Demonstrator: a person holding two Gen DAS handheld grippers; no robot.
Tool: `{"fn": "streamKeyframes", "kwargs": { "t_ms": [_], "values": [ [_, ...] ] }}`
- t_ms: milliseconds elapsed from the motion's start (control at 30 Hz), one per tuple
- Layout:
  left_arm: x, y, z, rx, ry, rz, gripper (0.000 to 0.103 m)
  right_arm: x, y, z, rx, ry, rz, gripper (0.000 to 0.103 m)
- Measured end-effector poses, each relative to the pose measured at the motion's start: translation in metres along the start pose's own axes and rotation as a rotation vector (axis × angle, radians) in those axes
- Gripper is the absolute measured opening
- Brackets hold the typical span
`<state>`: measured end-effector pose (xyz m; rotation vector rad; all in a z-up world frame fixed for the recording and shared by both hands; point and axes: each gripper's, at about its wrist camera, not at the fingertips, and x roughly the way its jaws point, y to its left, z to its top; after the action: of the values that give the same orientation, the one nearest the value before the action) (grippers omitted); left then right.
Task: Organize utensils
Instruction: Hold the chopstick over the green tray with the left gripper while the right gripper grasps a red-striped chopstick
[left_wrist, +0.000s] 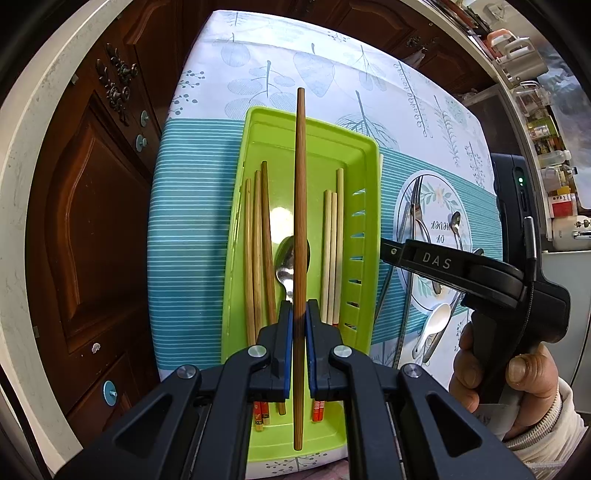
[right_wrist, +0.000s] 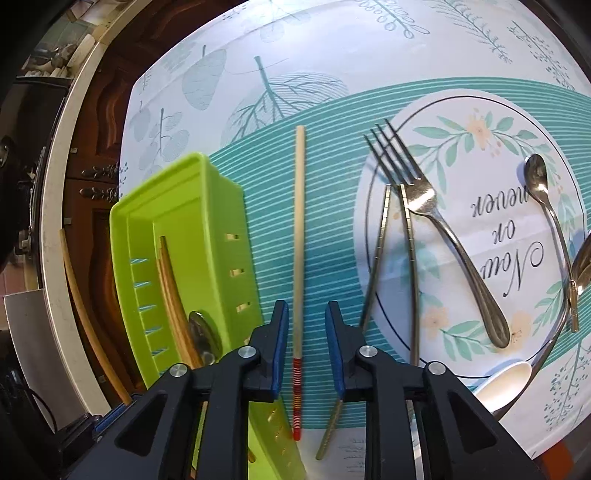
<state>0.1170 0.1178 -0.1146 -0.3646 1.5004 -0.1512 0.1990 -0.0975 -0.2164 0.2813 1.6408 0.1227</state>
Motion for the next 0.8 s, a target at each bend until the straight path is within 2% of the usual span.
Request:
{"fn": "streamKeyframes", "kwargs": {
  "t_ms": [200, 367, 433, 567, 800],
  "values": [
    [0.002, 0.0, 0.0, 0.002, 0.007, -0.013, 0.004, 0.005, 0.009, -0.003, -0.025, -0.007, -0.037, 0.024],
    [0.004, 0.002, 0.0, -0.001, 0.011, -0.023, 0.004, 0.008, 0.024, -0.01, -0.1, -0.03, -0.113, 0.023],
    [0.004, 0.003, 0.001, -0.002, 0.011, -0.025, 0.004, 0.01, 0.03, -0.014, -0.12, -0.039, -0.142, 0.02],
    [0.005, 0.003, 0.0, -0.001, 0.016, -0.032, 0.004, 0.012, 0.031, -0.016, -0.131, -0.045, -0.183, 0.005],
    [0.009, 0.001, 0.0, 0.004, 0.024, -0.037, 0.004, 0.012, 0.028, -0.018, -0.16, -0.045, -0.206, 0.005]
  ]
}}
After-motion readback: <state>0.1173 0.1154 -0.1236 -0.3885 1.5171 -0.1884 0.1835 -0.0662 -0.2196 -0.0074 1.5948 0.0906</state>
